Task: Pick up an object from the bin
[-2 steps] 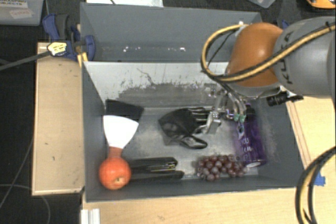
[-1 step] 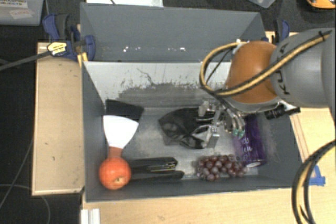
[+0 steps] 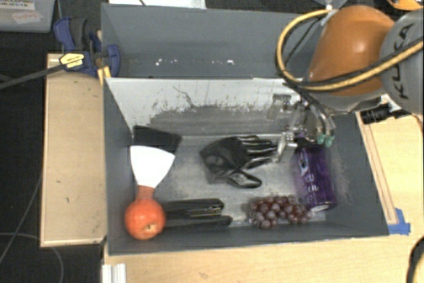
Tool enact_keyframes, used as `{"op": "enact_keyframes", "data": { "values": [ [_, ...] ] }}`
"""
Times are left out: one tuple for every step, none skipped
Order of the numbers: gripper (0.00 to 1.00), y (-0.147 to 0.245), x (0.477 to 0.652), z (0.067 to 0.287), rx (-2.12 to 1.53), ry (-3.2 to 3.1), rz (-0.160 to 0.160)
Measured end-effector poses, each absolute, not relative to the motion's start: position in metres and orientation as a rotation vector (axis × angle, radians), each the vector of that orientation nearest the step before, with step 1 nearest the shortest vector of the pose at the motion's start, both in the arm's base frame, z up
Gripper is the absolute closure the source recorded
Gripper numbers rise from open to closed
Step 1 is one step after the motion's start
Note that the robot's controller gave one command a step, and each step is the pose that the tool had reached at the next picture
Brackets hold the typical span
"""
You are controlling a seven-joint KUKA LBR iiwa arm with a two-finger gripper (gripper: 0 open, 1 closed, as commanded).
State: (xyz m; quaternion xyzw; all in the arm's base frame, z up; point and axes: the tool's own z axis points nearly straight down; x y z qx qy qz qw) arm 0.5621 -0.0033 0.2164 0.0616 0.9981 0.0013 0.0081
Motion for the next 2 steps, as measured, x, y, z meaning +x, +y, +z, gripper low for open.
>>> {"op": "enact_keyframes", "data": {
  "values": [
    [0.0,-0.002,0.564,0.14,0.196,3.125,0.002],
    [0.0,-0.007,0.526,0.201,0.313,3.101,0.007]
  ]
}}
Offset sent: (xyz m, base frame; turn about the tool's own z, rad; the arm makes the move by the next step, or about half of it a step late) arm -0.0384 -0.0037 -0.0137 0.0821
